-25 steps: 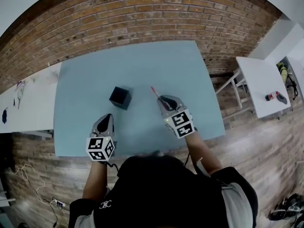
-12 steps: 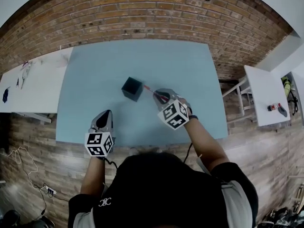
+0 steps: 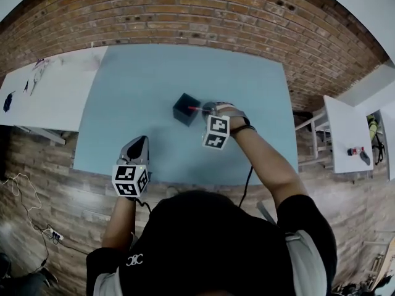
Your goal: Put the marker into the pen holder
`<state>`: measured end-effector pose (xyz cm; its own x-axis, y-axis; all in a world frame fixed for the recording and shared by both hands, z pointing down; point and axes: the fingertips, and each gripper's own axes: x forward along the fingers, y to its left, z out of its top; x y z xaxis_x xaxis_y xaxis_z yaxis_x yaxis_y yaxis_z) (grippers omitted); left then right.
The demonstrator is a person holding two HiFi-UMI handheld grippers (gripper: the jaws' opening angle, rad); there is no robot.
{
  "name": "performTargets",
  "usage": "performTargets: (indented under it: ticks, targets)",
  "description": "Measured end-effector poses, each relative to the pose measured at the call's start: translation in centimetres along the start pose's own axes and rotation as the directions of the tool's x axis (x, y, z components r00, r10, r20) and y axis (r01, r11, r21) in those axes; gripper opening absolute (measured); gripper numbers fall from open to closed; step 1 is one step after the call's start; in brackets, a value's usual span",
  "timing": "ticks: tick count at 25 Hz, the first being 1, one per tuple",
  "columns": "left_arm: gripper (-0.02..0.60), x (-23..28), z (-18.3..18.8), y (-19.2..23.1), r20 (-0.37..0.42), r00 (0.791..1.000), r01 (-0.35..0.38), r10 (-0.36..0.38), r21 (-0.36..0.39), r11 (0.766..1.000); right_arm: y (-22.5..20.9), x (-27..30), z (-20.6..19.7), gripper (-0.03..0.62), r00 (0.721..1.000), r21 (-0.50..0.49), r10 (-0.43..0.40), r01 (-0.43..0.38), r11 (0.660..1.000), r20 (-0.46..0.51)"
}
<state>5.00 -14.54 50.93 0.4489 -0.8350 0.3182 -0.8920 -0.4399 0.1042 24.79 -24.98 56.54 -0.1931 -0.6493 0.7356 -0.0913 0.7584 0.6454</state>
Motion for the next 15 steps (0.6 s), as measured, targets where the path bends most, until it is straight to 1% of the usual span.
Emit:
performTargets:
  ticks: [3, 6, 9, 11, 15]
  targets:
    - [0.006, -0.2, -0.1, 0.5, 0.001, 1.0, -0.011, 0.011, -0.005, 1.0, 0.2, 2.3, 0.1, 0.049, 0.997, -0.128, 0.007, -0.017, 0.992, -0.076]
    - [0.006, -0.4, -0.1, 1.1, 0.005, 1.0, -0.017, 0.017, -0.026, 1.0, 0.1, 3.9, 0.4, 0.049, 0.993, -0.21, 0.005, -0.031, 0.977, -0.122]
    - [0.006, -0.6, -0.3, 1.8, 0.004, 1.0, -0.017, 0.018, -0.069, 0.997, -0.1, 5.1, 0.7, 0.049, 0.987, -0.271, 0.009, -0.053, 0.961, -0.162]
    - [0.006, -0.8, -0.5, 2.1, 0.002, 1.0, -0.026, 0.026, -0.076, 0.997, 0.0, 5.7, 0.7, 0.051, 0.984, -0.303, 0.017, -0.071, 0.95, -0.18]
    - [0.008, -1.1, -0.8, 2.6, -0.002, 0.999, -0.043, 0.043, -0.09, 0.995, -0.3, 6.4, 1.2, 0.052, 0.986, -0.321, 0.017, -0.071, 0.944, -0.169]
